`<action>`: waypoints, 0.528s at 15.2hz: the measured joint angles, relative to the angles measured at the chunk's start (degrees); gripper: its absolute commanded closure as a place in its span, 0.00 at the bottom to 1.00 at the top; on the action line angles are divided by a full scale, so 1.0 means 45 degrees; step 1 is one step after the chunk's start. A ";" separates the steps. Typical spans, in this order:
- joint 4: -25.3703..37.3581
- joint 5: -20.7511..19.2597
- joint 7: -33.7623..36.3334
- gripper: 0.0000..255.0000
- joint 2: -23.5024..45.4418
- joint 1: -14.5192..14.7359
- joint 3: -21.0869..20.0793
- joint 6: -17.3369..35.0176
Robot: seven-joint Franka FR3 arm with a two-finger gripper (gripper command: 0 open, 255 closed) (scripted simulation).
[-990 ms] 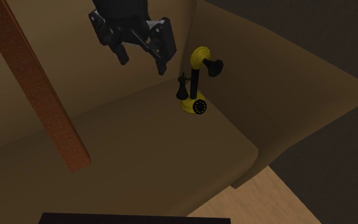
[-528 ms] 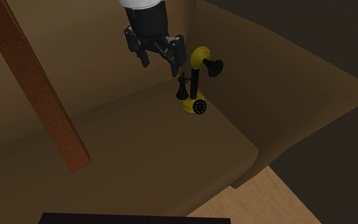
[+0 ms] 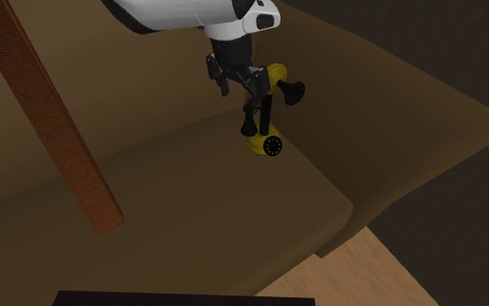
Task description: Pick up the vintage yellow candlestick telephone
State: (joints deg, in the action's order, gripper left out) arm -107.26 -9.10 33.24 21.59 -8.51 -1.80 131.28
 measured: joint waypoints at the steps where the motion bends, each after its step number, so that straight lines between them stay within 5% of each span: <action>1: 0.0417 -0.0015 0.0056 0.00 0.0446 -0.0050 0.0081 0.0014; 8: 0.1589 -0.0100 0.0397 0.00 0.2004 -0.0038 0.0261 0.0336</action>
State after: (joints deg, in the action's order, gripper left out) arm -100.11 -9.55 35.03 30.61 -8.68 -0.63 132.80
